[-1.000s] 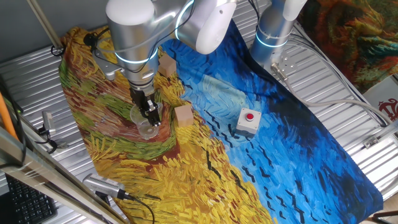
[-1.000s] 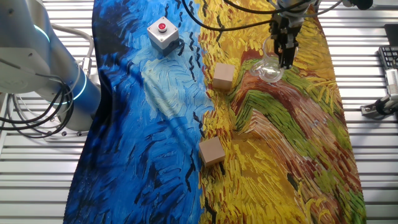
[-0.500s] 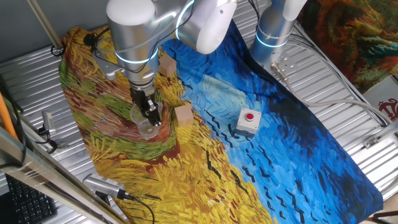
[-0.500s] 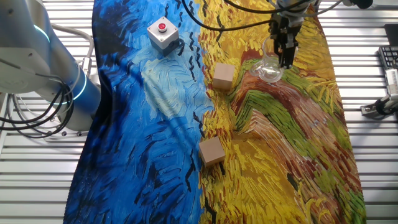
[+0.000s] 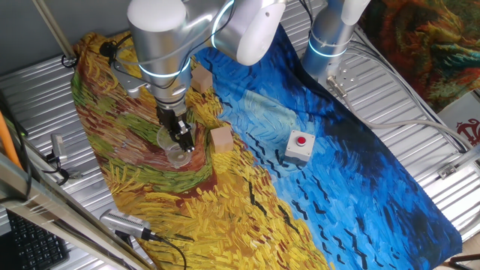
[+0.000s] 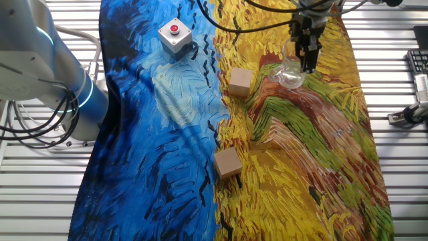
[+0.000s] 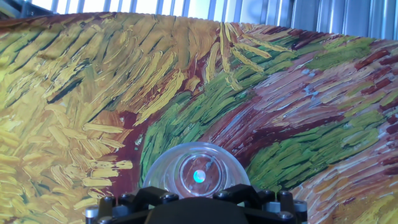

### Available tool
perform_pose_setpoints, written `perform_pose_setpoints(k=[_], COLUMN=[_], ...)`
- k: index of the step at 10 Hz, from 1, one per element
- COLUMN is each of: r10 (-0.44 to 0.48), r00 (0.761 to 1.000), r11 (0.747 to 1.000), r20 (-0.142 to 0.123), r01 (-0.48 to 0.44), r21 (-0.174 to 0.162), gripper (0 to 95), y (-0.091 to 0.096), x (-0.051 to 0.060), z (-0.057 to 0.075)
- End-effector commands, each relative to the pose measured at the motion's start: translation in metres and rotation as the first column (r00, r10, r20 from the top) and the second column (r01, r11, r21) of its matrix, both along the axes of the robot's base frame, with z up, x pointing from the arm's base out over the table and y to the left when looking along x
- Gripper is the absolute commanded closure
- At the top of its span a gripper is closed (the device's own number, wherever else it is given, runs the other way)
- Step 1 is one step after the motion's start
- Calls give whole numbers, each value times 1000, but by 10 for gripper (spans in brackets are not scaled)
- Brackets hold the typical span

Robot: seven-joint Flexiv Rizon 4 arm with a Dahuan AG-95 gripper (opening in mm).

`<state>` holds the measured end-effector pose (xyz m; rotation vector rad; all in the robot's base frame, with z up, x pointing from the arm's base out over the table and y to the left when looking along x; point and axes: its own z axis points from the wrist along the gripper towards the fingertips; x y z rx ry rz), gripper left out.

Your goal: Pick up the cup

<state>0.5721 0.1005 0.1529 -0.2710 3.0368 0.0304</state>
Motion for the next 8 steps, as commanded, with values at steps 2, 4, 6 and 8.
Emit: perform_pose_setpoints(k=[2,4,6,8], r10=[-6,-4,-4,-4], r00=[1000,1000,1000,1000], r11=[1000,1000,1000,1000], r20=[-1,0,-1,-1], r01=[6,4,4,4], r21=[-5,-4,-4,-3], gripper=[950,950,950,950], y=[0,0,0,1], x=[-1,-1,-1,-2], z=[0,1,3,4])
